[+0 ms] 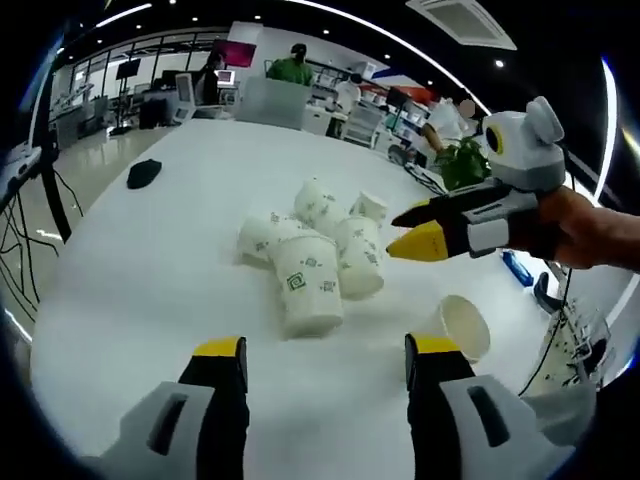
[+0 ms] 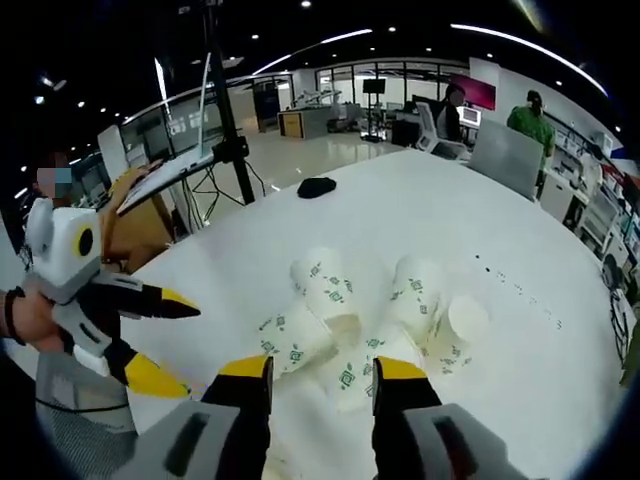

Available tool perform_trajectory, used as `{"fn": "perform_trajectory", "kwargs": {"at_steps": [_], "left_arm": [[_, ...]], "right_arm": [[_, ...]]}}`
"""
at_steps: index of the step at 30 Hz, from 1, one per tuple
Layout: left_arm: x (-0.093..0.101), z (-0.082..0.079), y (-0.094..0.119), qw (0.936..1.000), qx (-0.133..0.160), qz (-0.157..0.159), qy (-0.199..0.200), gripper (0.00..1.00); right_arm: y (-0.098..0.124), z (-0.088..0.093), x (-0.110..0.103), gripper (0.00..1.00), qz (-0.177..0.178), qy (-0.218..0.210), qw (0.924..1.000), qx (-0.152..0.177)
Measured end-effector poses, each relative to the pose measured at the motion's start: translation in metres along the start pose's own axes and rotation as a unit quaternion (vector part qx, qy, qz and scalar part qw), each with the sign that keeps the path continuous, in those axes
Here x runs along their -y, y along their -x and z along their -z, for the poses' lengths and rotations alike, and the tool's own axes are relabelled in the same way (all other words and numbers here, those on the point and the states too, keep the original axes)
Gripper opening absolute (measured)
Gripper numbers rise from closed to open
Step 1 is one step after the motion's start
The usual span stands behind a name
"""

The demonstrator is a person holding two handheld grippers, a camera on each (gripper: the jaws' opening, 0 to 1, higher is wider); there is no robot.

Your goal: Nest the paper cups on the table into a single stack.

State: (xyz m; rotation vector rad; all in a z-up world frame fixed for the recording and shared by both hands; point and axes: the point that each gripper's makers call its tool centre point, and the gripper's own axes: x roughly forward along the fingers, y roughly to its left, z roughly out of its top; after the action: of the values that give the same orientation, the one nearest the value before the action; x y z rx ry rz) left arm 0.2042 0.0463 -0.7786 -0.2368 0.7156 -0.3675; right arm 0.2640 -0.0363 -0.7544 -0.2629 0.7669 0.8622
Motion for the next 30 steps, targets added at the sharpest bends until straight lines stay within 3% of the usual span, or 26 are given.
{"fn": "perform_trajectory", "kwargs": {"at_steps": [8,14,23,28,30], "left_arm": [[-0.005,-0.016,-0.041,0.9987,-0.029,-0.005,0.041,0.64],[-0.012,-0.011,-0.063,0.9969,-0.062,-0.009,0.047,0.63],[-0.012,-0.004,-0.073,0.9947,-0.087,-0.014,0.053,0.58],[-0.008,-0.001,-0.074,0.9939,-0.086,-0.005,0.069,0.54],[-0.008,0.001,-0.076,0.9935,-0.089,-0.004,0.071,0.48]], "right_arm": [[-0.001,0.007,0.008,0.39,0.001,-0.011,0.9999,-0.01],[0.003,0.006,0.019,0.39,0.009,-0.022,0.9997,-0.006],[0.007,0.01,0.026,0.38,0.014,-0.024,0.9996,-0.009],[0.012,0.017,0.027,0.37,0.019,-0.027,0.9993,-0.014],[0.011,0.018,0.026,0.37,0.018,-0.029,0.9993,-0.015]]}}
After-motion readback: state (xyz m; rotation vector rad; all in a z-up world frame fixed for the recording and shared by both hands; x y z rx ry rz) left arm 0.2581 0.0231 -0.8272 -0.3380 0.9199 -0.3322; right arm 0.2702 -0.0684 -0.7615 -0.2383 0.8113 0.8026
